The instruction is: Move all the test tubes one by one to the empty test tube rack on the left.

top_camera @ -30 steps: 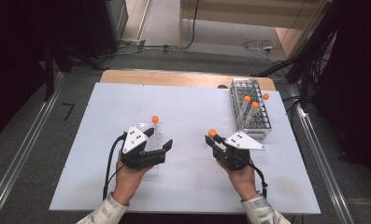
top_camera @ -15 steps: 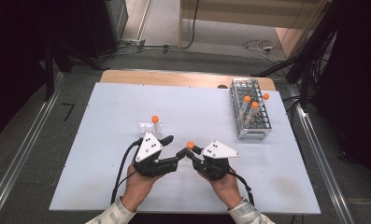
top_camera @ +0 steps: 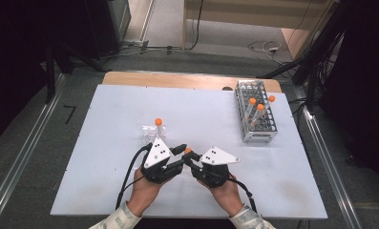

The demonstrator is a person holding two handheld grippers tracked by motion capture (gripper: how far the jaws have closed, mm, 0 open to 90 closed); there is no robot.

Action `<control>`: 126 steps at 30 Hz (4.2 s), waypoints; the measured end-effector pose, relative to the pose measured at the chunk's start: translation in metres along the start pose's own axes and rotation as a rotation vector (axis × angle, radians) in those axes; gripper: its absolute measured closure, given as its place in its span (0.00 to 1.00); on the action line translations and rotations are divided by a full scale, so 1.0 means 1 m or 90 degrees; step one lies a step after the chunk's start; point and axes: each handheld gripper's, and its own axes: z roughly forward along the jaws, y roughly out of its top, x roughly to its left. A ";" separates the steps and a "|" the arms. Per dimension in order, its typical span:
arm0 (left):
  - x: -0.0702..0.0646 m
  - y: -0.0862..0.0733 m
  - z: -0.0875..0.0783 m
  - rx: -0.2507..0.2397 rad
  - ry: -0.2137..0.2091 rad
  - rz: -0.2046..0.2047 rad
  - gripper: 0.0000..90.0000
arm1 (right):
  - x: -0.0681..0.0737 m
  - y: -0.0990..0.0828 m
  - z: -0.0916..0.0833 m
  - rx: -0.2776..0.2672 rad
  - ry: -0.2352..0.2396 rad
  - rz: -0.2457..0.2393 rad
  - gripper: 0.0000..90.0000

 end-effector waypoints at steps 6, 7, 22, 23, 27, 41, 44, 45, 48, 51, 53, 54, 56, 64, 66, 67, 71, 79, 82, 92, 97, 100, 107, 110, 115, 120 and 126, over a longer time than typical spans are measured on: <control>0.000 0.000 0.000 0.001 -0.004 0.000 0.75 | 0.001 0.000 0.000 0.001 0.003 0.003 0.80; -0.001 0.000 0.000 0.001 -0.003 0.001 0.75 | 0.002 0.000 0.000 0.001 0.003 0.004 0.80; -0.002 -0.003 0.003 0.007 0.001 0.005 0.76 | 0.003 0.000 -0.001 -0.001 0.010 0.004 0.80; -0.002 -0.003 0.003 0.006 0.001 0.004 0.77 | 0.003 0.001 -0.001 0.000 0.011 0.005 0.79; -0.001 -0.002 0.002 0.000 0.002 0.002 0.77 | 0.002 0.001 -0.001 -0.001 0.022 0.008 0.63; 0.023 0.030 -0.021 -0.055 0.029 -0.038 0.77 | -0.003 0.001 0.000 0.020 0.019 0.016 0.37; 0.031 0.034 -0.025 -0.065 0.038 -0.048 0.77 | -0.005 0.001 0.001 0.026 0.015 0.017 0.35; 0.034 0.035 -0.026 -0.068 0.042 -0.050 0.77 | -0.005 0.000 0.001 0.029 0.015 0.022 0.33; 0.041 0.037 -0.029 -0.077 0.057 -0.055 0.77 | -0.007 -0.001 0.000 0.034 0.011 0.022 0.31; 0.048 0.039 -0.032 -0.082 0.076 -0.056 0.77 | -0.009 -0.001 0.000 0.035 0.009 0.027 0.31; 0.052 0.040 -0.034 -0.088 0.087 -0.058 0.77 | -0.011 -0.001 -0.001 0.034 0.007 0.028 0.31; 0.055 0.041 -0.035 -0.090 0.091 -0.062 0.77 | -0.011 -0.001 -0.001 0.034 0.007 0.030 0.31; 0.060 0.042 -0.037 -0.095 0.103 -0.066 0.77 | -0.011 -0.002 -0.001 0.035 0.005 0.030 0.31; 0.072 0.039 -0.035 -0.090 0.144 -0.063 0.77 | -0.013 -0.002 -0.002 0.035 0.001 0.033 0.31; 0.074 0.038 -0.034 -0.090 0.151 -0.062 0.77 | -0.013 -0.002 -0.003 0.034 0.002 0.033 0.31; 0.075 0.037 -0.034 -0.088 0.153 -0.061 0.77 | -0.013 -0.002 -0.003 0.033 0.000 0.033 0.31; 0.077 0.035 -0.032 -0.087 0.161 -0.057 0.77 | -0.014 -0.002 -0.003 0.033 -0.002 0.034 0.31; 0.080 0.031 -0.027 -0.078 0.169 -0.056 0.77 | -0.014 -0.002 -0.005 0.031 -0.002 0.032 0.31; 0.080 0.029 -0.025 -0.073 0.172 -0.055 0.77 | -0.014 -0.002 -0.005 0.031 -0.001 0.031 0.31; 0.081 0.020 -0.014 -0.045 0.179 -0.052 0.77 | -0.014 -0.002 -0.005 0.031 -0.001 0.029 0.31; 0.080 0.016 -0.011 -0.034 0.183 -0.051 0.77 | -0.013 -0.003 -0.005 0.031 0.000 0.030 0.31; 0.080 0.015 -0.009 -0.030 0.180 -0.052 0.76 | -0.013 -0.003 -0.005 0.032 0.000 0.031 0.31; 0.080 0.015 -0.010 -0.030 0.180 -0.054 0.72 | -0.013 -0.003 -0.004 0.032 0.002 0.029 0.31; 0.080 0.015 -0.010 -0.031 0.180 -0.055 0.72 | -0.013 -0.003 -0.004 0.034 0.001 0.029 0.31; 0.079 0.016 -0.012 -0.038 0.174 -0.064 0.66 | -0.013 -0.003 -0.005 0.032 0.000 0.032 0.31; 0.076 0.017 -0.016 -0.048 0.164 -0.071 0.58 | -0.016 -0.002 -0.007 0.027 -0.009 0.032 0.31; 0.071 0.019 -0.017 -0.045 0.172 -0.077 0.36 | -0.027 -0.004 -0.009 0.031 -0.030 0.044 0.31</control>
